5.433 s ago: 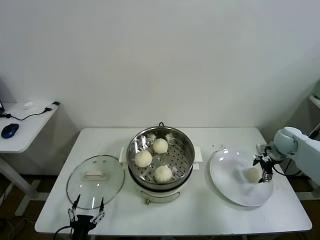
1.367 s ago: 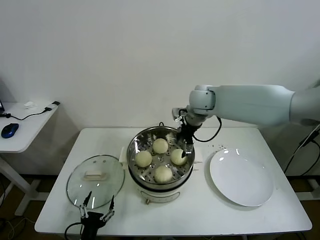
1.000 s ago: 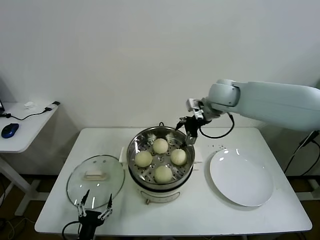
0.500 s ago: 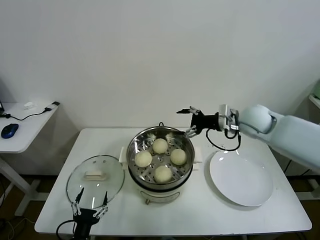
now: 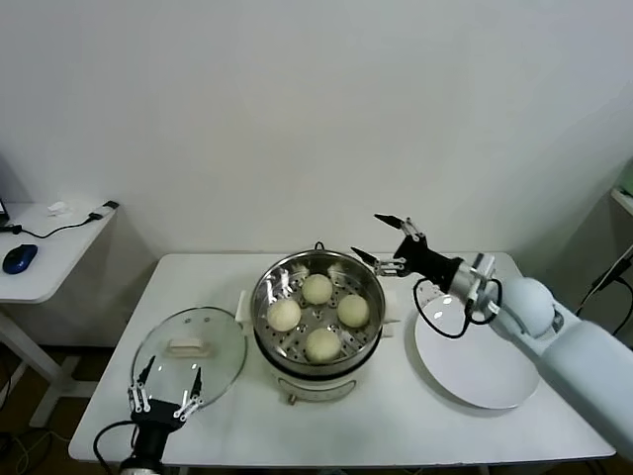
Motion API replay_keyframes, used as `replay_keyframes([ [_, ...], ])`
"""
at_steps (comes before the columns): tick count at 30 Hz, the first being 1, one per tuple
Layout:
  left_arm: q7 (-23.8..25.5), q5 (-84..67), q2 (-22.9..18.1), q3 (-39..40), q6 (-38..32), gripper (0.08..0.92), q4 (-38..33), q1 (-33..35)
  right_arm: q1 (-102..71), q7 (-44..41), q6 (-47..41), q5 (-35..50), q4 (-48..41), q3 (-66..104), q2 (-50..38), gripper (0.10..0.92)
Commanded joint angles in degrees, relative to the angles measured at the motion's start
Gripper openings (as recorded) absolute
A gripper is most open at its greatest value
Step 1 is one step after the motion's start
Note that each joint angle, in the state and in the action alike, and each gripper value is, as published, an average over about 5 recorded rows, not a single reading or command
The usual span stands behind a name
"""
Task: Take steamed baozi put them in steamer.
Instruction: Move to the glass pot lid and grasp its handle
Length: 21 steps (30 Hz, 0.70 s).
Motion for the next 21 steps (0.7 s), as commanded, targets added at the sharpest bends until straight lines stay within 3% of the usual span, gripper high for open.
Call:
replay_keyframes([
  [1, -1.41, 49.88, 1.43, -5.78, -3.63, 0.823, -0.62, -4.57, -30.77, 0.81, 0.47, -4.93, 1.15, 35.25, 13.05, 0.823],
  [8, -6.94, 69.96, 3.18, -2.52, -1.86, 0.823, 8.95, -10.52, -33.93, 0.47, 0.04, -6.2, -0.23, 38.9, 15.99, 0.823],
  [21, -14.21, 72.59, 3.73, -1.31, 2.72, 0.823, 22.38, -19.94, -36.76, 0.03, 1.64, -6.33, -2.37, 40.65, 19.11, 0.823],
])
